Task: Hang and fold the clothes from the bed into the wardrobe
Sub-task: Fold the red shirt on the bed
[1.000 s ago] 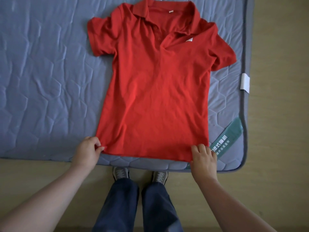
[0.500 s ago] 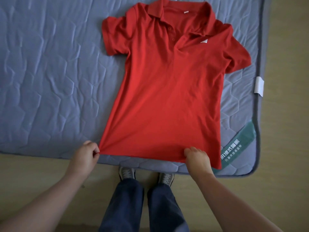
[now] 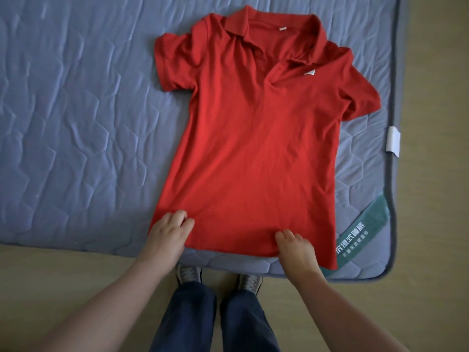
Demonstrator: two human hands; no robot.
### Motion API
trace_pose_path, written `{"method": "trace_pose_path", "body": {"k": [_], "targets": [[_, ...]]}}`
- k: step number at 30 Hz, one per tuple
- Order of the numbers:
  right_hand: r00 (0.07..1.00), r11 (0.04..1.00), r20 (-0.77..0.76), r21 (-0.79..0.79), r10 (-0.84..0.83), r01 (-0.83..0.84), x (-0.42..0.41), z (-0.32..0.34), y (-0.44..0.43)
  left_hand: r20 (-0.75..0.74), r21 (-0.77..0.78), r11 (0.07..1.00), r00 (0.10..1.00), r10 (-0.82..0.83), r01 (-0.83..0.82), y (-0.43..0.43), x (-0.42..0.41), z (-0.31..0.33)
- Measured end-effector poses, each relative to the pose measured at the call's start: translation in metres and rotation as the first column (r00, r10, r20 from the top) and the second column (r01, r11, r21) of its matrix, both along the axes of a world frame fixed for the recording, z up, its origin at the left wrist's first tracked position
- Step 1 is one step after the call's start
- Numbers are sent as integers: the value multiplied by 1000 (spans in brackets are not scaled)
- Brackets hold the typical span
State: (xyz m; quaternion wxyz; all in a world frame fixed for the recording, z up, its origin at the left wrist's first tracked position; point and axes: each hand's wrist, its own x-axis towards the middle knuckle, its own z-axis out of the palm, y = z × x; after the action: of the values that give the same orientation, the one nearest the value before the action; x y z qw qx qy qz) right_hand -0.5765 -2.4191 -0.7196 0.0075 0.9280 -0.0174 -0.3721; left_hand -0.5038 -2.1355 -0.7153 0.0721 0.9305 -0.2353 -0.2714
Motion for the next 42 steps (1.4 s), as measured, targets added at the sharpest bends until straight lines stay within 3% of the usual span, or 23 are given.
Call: {"method": "trace_pose_path", "body": {"k": [3,8,12,20,28,37,42], "targets": [[997,997,-59,61,47,-43,8,-12,-12,-19,89,996,999,31,-29,-8,12,-12],[987,995,-152,89,49,-36,3,-17,-19,-156,280,957,987,-35,78,-5,14,-23],[986,991,-165,127,-26,47,-6,-14,-23,-270,288,950,962,-42,123,-3,4,-19],[953,936,-15,184,-301,299,27,25,-25,-265,63,998,964,27,-10,-30,26,8],[804,816,179,261,-566,516,90,78,-62,-158,-60,998,987,-6,-3,-94,99,65],[605,614,164,389,-779,686,182,74,-163,-119,-94,990,989,91,-102,-185,171,74],[479,469,95,435,-873,769,230,43,-225,-62,-241,954,984,170,-180,-269,218,56]]}}
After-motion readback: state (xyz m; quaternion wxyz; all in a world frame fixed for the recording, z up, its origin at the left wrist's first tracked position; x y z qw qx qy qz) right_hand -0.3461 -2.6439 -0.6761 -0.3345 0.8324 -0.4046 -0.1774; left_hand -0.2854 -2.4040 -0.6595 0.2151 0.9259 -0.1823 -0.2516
